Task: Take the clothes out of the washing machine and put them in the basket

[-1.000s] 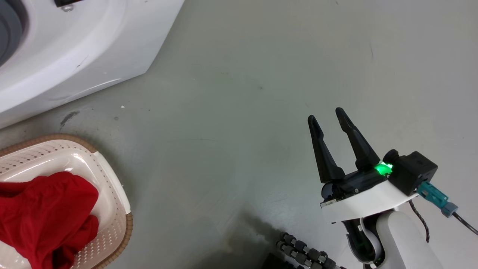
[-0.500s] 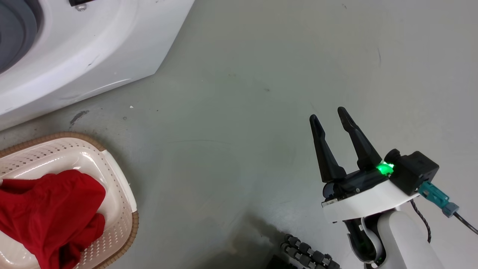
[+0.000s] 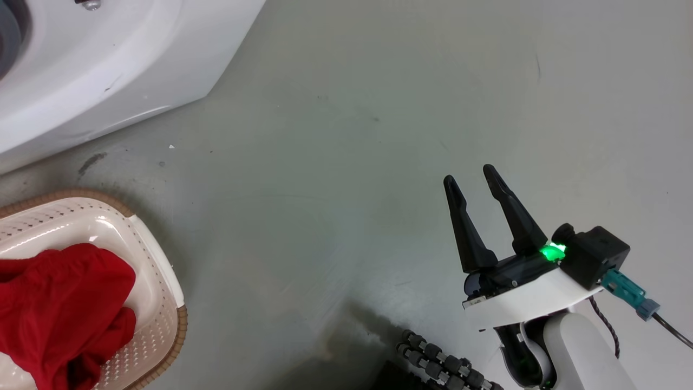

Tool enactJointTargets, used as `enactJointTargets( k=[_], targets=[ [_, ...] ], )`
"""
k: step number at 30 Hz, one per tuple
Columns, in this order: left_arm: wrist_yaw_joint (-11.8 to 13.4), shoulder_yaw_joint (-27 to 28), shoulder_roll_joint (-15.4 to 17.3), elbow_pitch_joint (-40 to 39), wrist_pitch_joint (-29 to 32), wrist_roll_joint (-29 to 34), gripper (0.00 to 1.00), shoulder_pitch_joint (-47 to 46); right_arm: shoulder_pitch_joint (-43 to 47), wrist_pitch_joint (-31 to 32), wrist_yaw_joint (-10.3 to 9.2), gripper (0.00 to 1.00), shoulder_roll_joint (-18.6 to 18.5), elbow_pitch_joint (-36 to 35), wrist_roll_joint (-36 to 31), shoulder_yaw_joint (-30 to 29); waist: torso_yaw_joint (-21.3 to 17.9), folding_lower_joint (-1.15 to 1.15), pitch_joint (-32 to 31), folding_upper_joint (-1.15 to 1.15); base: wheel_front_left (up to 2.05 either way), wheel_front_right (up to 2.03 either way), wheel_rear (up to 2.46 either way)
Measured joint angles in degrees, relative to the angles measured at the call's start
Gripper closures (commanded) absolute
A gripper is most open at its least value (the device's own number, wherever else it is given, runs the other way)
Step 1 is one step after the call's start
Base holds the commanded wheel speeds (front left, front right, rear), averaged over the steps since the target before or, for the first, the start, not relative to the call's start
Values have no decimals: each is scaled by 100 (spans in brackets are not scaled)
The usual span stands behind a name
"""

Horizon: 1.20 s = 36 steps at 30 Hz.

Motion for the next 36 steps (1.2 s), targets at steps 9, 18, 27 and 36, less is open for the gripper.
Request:
enactJointTargets(
  k=[9,18,27,36],
  targets=[
    [136,-265,-99,199,957,144,0,-168,123,0,1,0,0,-99,53,-48,30,0,186,0,0,0,0],
    [250,-365,-76,159,1307,145,0,-234,162,0,1,0,0,-142,104,-47,65,0,323,0,0,0,0],
    [471,-417,-56,-80,1098,120,100,-147,194,1,1,0,0,-160,115,-45,69,0,355,0,0,0,0],
    [686,-488,91,-651,265,207,100,-4,174,0,1,0,0,-145,114,-36,63,0,315,0,0,0,0]
  ],
)
